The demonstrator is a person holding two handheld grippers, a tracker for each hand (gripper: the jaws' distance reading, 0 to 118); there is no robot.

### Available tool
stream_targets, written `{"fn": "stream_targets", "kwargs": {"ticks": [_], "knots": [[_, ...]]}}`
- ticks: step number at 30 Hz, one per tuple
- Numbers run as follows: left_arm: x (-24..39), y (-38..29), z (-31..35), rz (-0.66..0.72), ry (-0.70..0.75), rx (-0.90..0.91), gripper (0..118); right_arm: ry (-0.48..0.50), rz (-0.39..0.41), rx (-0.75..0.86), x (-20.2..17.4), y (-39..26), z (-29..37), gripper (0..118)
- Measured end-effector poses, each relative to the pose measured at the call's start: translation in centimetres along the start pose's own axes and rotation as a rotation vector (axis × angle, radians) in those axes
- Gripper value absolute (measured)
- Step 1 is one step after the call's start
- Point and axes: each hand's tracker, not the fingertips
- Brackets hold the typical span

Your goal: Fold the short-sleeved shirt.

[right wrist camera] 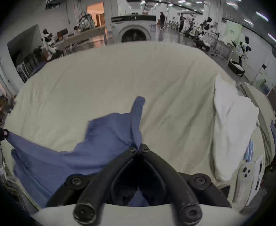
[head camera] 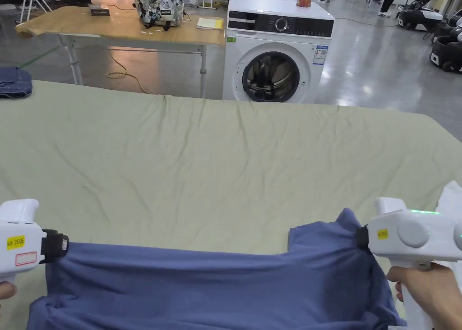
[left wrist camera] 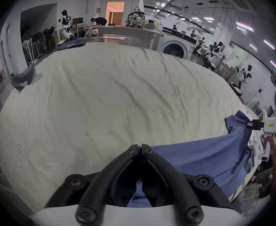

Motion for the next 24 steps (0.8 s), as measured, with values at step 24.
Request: {"fn": "stream_targets", "kwargs": {"ticks": [24], "knots": [[-5.0, -13.9, 5.7, -0.006, -0.063, -0.171, 0, 0.011, 0.059, -0.161, 3.1, -16.7, 11.8, 0]]}}
